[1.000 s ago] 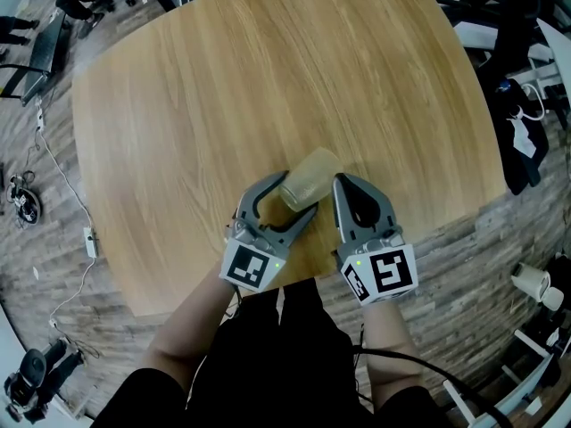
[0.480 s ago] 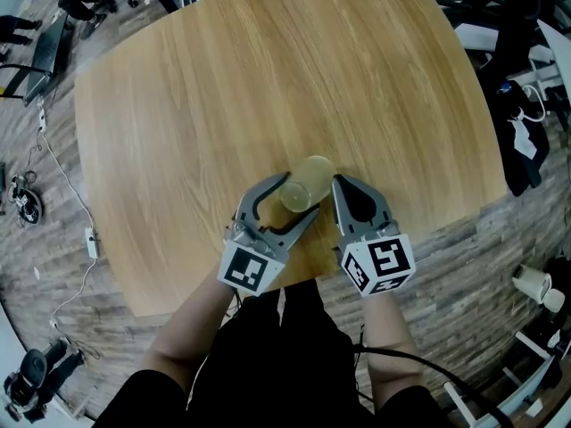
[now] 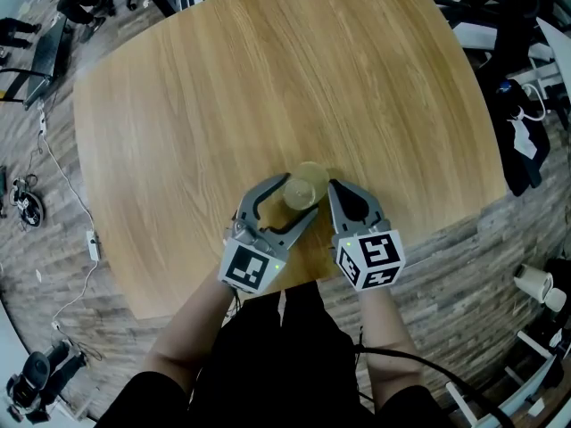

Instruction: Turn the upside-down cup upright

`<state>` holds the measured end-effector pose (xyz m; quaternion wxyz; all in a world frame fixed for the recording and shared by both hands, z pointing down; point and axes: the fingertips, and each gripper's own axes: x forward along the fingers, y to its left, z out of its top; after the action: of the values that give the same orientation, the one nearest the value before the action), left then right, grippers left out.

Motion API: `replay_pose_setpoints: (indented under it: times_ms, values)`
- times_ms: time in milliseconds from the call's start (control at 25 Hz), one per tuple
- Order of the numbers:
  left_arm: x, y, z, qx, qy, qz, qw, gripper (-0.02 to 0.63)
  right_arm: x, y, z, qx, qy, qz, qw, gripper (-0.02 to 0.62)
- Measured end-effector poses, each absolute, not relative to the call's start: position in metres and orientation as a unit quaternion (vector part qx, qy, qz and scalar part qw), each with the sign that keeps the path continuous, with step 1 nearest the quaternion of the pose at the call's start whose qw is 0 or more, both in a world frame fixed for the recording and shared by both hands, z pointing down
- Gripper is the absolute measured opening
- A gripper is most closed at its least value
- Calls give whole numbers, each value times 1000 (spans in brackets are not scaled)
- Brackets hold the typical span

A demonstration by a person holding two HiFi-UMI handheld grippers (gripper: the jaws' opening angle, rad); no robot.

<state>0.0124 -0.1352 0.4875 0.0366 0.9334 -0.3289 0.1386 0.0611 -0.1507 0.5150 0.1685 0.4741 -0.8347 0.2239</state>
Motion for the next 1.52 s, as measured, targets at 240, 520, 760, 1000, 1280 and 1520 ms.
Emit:
replay_pose_setpoints:
  times_ms: [240, 520, 760, 1000, 1280, 1520]
  values:
    - [20, -137, 494, 932, -328, 145, 44, 287, 61, -148, 532, 474, -828, 235, 184, 15]
    - [21, -136, 500, 933, -329, 139, 38, 279, 64, -152, 526, 480, -831, 216, 179, 15]
    - [20, -133, 509, 937, -317, 142, 40, 278, 63, -155, 510, 490, -836, 190, 158, 15]
    - [21, -130, 518, 935, -316, 159, 39, 279, 60, -152, 510, 489, -838, 183, 159, 15]
    - [21, -127, 522, 933, -321, 159, 32, 279, 59, -149, 511, 493, -835, 186, 157, 15]
    - [12, -121, 517, 933, -329, 145, 28, 279, 56, -146, 503, 504, -832, 176, 154, 15]
